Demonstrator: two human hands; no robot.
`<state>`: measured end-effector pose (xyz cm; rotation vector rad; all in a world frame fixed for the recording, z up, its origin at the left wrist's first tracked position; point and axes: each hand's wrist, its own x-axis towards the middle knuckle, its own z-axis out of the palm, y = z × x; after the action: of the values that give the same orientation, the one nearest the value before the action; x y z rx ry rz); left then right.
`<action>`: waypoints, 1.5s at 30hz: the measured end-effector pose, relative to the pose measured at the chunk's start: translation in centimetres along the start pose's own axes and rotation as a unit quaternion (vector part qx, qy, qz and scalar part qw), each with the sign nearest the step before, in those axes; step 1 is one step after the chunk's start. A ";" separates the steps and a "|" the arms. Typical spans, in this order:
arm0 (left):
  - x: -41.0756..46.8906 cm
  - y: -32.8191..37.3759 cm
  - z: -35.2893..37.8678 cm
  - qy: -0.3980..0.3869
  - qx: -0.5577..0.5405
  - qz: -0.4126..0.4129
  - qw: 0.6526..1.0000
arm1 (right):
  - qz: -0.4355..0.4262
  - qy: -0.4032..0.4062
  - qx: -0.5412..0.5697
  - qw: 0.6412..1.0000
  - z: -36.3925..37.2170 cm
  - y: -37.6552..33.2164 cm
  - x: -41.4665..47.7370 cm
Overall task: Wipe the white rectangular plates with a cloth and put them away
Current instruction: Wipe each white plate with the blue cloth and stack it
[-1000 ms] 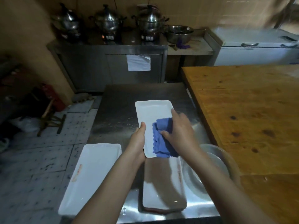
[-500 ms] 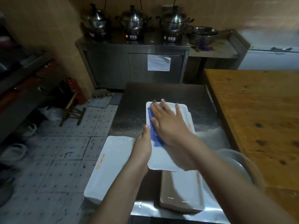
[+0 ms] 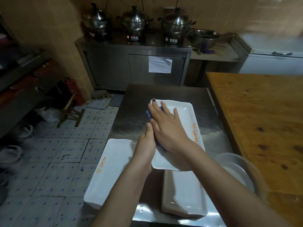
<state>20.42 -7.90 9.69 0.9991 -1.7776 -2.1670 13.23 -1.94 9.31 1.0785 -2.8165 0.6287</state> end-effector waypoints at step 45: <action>0.7 -1.1 -2.7 0.029 -0.011 0.033 0.999 | 0.050 -0.035 -0.073 0.995 1.6 -1.5 -7.4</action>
<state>21.79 -10.08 8.24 0.9727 -1.7314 -2.0933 19.95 1.08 6.85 0.9568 -2.9381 0.3907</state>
